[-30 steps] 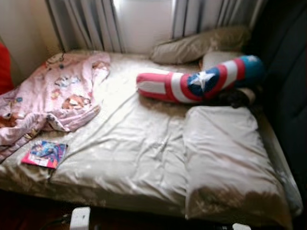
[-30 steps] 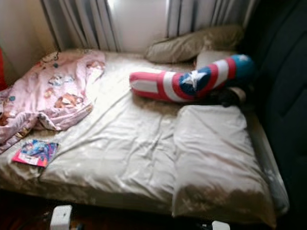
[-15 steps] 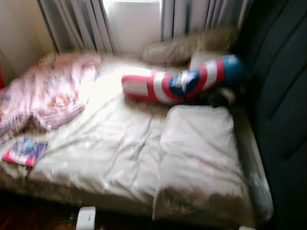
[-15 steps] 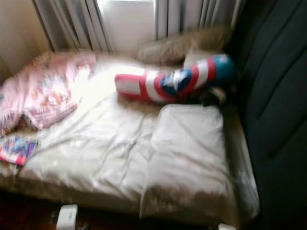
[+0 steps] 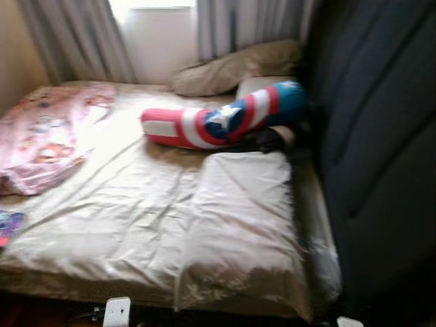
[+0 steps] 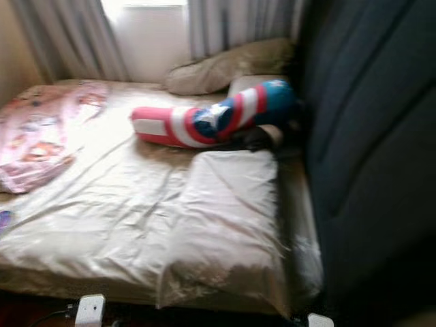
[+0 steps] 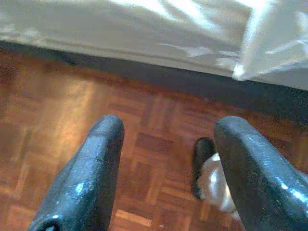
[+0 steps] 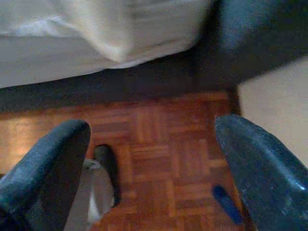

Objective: Clean up the room

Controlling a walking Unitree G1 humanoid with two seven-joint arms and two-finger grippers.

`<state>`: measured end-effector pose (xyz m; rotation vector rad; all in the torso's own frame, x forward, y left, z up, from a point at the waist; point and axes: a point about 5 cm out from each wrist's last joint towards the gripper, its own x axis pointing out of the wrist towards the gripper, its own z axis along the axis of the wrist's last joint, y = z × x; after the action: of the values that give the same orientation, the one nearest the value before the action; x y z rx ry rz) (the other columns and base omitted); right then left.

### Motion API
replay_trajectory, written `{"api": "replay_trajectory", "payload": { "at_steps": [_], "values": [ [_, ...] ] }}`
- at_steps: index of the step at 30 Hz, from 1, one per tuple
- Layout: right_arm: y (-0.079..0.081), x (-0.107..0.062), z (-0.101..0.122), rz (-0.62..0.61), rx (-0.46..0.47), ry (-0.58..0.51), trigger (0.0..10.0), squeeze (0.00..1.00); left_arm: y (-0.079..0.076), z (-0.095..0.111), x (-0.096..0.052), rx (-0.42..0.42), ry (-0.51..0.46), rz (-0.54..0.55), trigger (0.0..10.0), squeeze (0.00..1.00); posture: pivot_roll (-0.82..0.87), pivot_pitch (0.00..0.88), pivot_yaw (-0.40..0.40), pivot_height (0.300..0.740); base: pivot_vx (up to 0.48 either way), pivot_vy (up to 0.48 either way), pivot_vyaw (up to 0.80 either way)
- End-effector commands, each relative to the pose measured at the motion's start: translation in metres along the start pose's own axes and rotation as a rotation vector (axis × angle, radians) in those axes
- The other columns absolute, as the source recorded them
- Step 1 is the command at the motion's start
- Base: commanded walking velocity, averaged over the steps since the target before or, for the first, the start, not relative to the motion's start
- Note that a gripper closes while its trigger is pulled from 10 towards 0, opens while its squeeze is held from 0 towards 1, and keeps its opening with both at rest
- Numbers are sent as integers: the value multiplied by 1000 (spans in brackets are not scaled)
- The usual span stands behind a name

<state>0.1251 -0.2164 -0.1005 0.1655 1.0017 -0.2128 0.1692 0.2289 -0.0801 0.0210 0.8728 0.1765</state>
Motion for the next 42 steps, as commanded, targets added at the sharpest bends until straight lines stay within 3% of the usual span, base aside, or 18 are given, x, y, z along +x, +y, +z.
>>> {"api": "replay_trajectory", "payload": {
  "at_steps": [1,25,36,37,40,41,42],
  "values": [
    [-1,-1,-1,-1,5,-1,10000,0,0,-1,0,-9,10,-1,10000,0,38,0,-36,740,0,0,0],
    [-4,1,7,3,-15,-24,10000,0,-5,10,3,-39,-33,-6,10000,0,34,0,-68,740,0,80,0],
    [-4,1,11,8,-10,-57,10000,0,-12,58,9,-22,-226,-29,10000,0,31,0,-66,740,0,0,0],
    [-3,0,14,12,4,-89,10000,0,-14,77,8,-23,-316,-28,10000,0,33,0,-66,740,0,0,0],
    [-2,0,17,22,19,-132,10000,0,-14,100,6,-21,-428,-18,10000,0,30,0,-65,740,0,0,0],
    [6,3,39,42,15,-213,10000,0,-14,106,5,-21,-460,-13,10000,0,28,0,-64,740,0,0,0],
    [20,6,75,69,4,-331,10000,0,-14,112,4,-21,-492,-12,10000,0,28,0,-64,740,0,0,0]
  ]
}}
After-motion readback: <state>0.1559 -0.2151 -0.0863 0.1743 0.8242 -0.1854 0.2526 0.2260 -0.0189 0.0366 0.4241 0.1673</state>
